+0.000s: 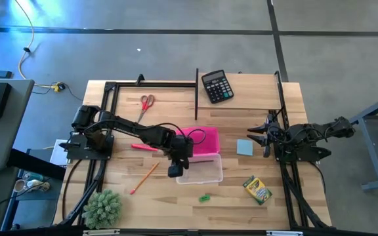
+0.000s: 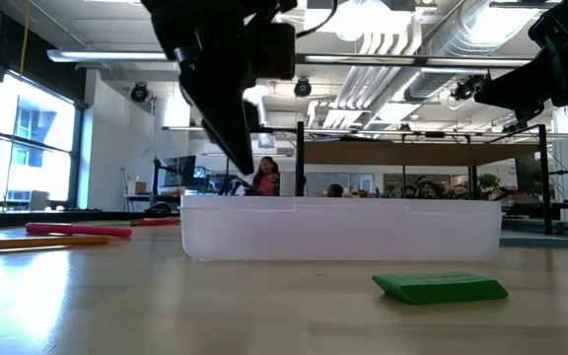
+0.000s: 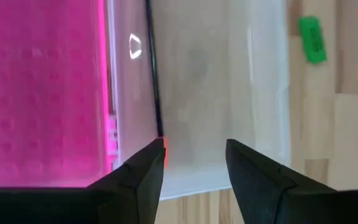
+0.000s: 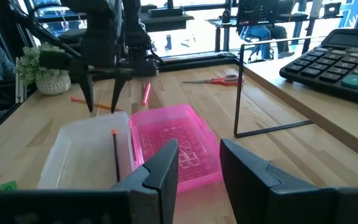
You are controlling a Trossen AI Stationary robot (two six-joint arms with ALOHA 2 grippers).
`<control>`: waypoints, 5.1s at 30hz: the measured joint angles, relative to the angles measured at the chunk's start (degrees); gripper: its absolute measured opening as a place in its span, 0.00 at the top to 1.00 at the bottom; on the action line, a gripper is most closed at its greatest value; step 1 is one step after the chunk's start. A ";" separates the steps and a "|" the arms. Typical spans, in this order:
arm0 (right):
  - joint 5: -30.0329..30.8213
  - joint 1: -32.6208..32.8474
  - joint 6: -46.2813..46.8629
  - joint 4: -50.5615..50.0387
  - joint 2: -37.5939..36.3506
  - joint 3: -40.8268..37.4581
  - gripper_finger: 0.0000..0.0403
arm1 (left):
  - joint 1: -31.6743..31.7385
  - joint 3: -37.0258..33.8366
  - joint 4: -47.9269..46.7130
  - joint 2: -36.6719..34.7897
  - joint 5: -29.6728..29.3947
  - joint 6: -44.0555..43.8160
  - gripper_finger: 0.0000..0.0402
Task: Pack school essentials
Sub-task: Put the green eraser into the transparent box
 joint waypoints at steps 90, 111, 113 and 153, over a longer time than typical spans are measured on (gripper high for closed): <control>-19.19 9.41 0.99 -30.30 93.52 72.53 0.53 | -12.87 -18.52 4.15 -14.79 -5.08 -22.54 0.61; -27.67 13.79 2.97 -25.40 111.13 81.53 0.53 | -12.35 -18.52 -1.90 -14.79 -5.24 -22.95 0.61; -27.76 14.16 2.97 -24.15 112.00 81.53 0.53 | -12.35 -18.52 -1.75 -14.79 -5.24 -22.95 0.61; -24.58 14.31 8.11 -23.16 124.28 81.59 0.60 | -12.37 -18.52 -1.56 -14.79 -5.24 -22.75 0.61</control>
